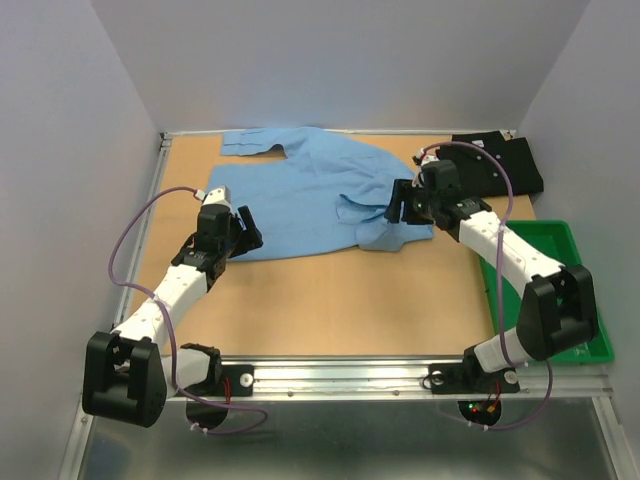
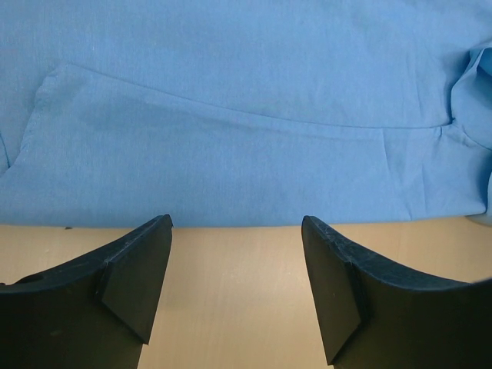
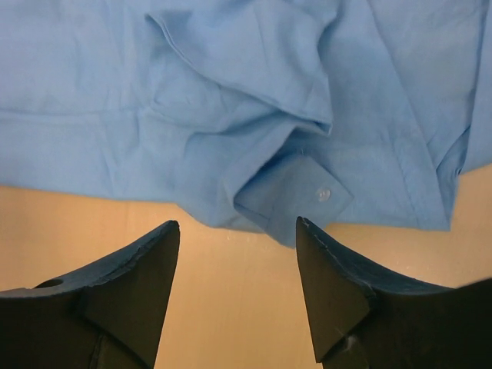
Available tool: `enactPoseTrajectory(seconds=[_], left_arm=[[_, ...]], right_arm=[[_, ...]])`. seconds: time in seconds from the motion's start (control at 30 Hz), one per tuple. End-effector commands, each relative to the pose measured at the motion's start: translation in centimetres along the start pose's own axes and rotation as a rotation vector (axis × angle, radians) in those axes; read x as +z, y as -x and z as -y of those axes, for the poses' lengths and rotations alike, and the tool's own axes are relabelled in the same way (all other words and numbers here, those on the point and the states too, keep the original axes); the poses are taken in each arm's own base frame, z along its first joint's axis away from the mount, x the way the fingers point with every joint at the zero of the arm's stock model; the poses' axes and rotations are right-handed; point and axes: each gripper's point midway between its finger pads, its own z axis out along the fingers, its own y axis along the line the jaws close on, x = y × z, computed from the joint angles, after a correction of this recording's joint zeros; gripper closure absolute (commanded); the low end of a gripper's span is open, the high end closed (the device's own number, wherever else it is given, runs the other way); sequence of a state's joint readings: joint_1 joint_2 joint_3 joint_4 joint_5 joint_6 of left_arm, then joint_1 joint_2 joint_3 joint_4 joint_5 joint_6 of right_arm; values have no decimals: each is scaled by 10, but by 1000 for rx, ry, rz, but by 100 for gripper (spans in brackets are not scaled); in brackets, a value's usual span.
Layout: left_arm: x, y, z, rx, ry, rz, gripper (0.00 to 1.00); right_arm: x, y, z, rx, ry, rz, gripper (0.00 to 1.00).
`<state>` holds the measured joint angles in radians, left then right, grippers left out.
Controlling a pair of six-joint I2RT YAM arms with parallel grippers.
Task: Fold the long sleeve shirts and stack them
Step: Fold the shirt
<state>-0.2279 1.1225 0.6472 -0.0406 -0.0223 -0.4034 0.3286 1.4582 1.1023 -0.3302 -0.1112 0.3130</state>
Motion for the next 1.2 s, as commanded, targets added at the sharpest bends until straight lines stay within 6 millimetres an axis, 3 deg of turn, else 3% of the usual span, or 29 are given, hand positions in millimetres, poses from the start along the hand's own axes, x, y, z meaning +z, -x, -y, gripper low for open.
enactPoseTrajectory(seconds=[0.0,0.33,0.47,0.57,0.6,0.67,0.7,0.73,0.8,0.83,0.93,1.0,1.17], left_arm=[[-2,10,7,14,-31,40,20],[-4,12,7,12,-30,51,20],[-3,11,7,12,-30,48,20],[-3,11,6,12,-28,47,20],[-3,10,6,14,-26,44,20],[-2,10,6,13,-25,41,20],[-2,10,6,13,-26,43,20],[-2,10,6,13,-23,44,20],[-2,11,4,11,-13,47,20],[-2,11,3,11,-8,46,20],[0,9,-1,7,15,43,20],[0,10,-4,5,31,42,20],[1,7,-7,3,47,31,20]], right_arm=[[10,-18,2,-32,37,-26,34],[46,-35,11,-87,31,-66,44],[55,-38,11,-111,46,-85,55],[52,-32,6,-123,63,-73,78],[49,-23,4,-132,64,-53,92],[36,-7,4,-163,35,-19,99],[30,4,3,-178,25,1,99],[22,27,2,-195,-4,48,99],[7,47,4,-240,-50,81,99],[-2,70,4,-261,-78,132,99],[-15,98,19,-349,-198,184,99],[-24,122,19,-414,-233,229,99],[-26,157,26,-519,-335,267,99]])
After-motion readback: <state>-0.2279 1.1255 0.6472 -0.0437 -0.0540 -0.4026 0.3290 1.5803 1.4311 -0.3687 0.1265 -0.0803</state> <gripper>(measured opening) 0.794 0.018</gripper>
